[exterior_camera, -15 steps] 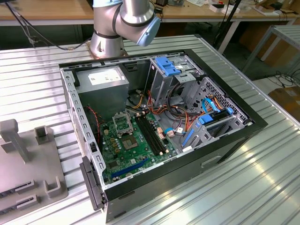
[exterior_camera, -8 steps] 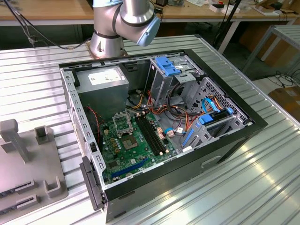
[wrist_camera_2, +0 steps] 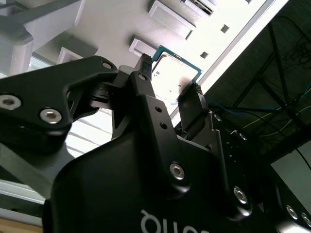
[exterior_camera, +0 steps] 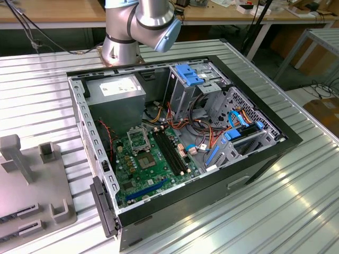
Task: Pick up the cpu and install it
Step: 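Pick up the cpu and move it towards the insertion slot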
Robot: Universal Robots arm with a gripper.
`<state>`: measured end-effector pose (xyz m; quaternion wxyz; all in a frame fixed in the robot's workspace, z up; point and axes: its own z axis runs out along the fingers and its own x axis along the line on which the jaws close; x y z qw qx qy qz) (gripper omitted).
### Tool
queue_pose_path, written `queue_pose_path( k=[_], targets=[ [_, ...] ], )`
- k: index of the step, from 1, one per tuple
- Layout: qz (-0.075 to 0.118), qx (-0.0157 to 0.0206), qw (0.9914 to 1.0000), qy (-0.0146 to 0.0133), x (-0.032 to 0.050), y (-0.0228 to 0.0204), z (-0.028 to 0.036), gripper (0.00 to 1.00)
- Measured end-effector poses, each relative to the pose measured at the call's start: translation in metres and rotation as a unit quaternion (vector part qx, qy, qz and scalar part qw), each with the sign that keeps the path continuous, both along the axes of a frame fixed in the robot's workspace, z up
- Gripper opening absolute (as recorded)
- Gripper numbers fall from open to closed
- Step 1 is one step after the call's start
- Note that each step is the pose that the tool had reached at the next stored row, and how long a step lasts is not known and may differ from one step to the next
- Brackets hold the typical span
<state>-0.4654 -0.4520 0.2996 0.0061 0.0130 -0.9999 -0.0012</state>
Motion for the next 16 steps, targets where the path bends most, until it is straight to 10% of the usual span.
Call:
queue_pose_path(
  k=[16],
  targets=[
    [0.000, 0.0000, 1.00000, 0.0000, 0.0000, 0.0000, 0.0008, 0.47]
  ],
)
